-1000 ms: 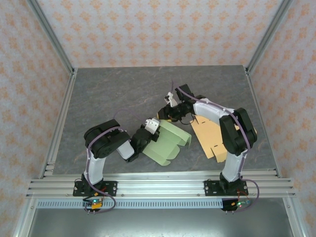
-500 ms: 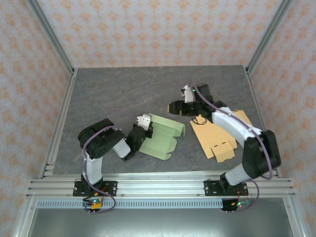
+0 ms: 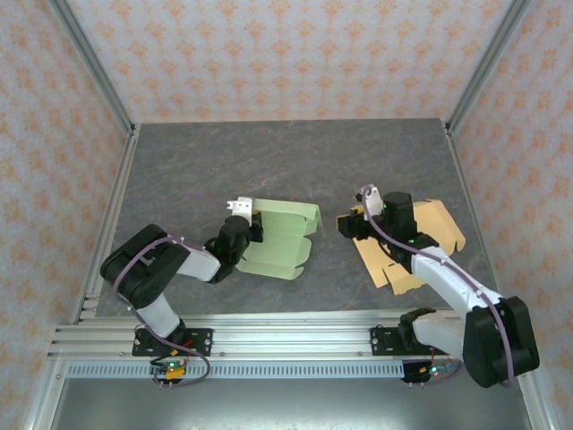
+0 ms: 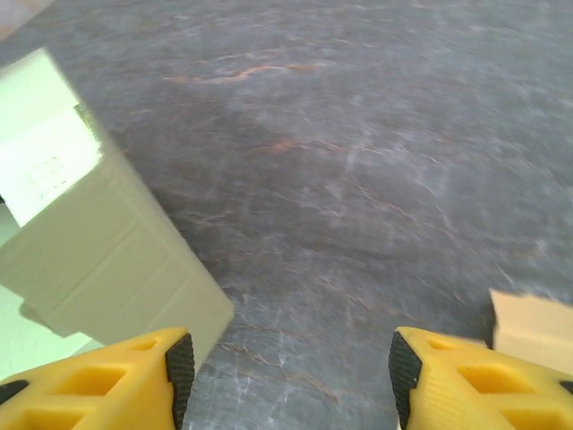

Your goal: Fold the paper box

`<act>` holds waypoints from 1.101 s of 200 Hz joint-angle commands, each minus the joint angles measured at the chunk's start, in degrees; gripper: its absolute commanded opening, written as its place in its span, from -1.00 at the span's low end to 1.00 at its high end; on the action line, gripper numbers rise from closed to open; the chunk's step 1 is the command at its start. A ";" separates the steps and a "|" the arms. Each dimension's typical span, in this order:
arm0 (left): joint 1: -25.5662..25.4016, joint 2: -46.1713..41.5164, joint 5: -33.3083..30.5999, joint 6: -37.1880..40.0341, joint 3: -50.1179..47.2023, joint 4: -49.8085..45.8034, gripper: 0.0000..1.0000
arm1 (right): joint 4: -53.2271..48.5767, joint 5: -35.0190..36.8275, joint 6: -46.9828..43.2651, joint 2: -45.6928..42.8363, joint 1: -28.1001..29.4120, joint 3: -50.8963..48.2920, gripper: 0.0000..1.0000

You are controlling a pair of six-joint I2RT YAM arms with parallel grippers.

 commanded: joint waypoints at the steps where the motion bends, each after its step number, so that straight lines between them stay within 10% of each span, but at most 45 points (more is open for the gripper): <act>1: 0.21 -2.44 2.45 -1.30 1.18 -2.87 -1.00 | 5.16 -12.59 -9.25 3.33 0.77 3.41 0.21; 157: 0.20 -1.91 -2.02 -4.27 3.66 -7.39 -1.00 | 19.25 -7.00 -3.46 15.96 10.35 4.92 -0.29; 220: -0.12 -1.25 -6.64 -8.17 4.36 -10.67 -1.00 | 32.03 18.16 -0.74 21.87 20.62 3.58 -0.30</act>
